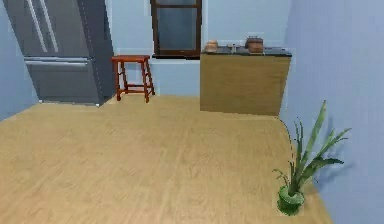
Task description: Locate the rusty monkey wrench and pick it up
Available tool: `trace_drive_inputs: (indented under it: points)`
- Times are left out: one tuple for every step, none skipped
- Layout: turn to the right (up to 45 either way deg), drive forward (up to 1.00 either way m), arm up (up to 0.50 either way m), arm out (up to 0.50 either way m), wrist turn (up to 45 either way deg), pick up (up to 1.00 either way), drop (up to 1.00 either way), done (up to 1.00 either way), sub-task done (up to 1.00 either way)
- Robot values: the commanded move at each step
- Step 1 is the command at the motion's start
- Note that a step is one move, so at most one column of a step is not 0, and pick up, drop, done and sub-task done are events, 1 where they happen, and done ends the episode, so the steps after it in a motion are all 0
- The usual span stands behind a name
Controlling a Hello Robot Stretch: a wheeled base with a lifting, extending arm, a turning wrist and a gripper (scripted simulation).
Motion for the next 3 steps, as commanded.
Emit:
trace_drive_inputs:
  points:
    - [0.0, 1.0, 0.0, 0.0, 0.0, 0.0, 0.0, 0.0, 0.0]
    - [18.0, 0.0, 0.0, 0.0, 0.0, 0.0, 0.0, 0.0, 0.0]
    - [0.0, 0.15, 0.0, 0.0, 0.0, 0.0, 0.0, 0.0, 0.0]
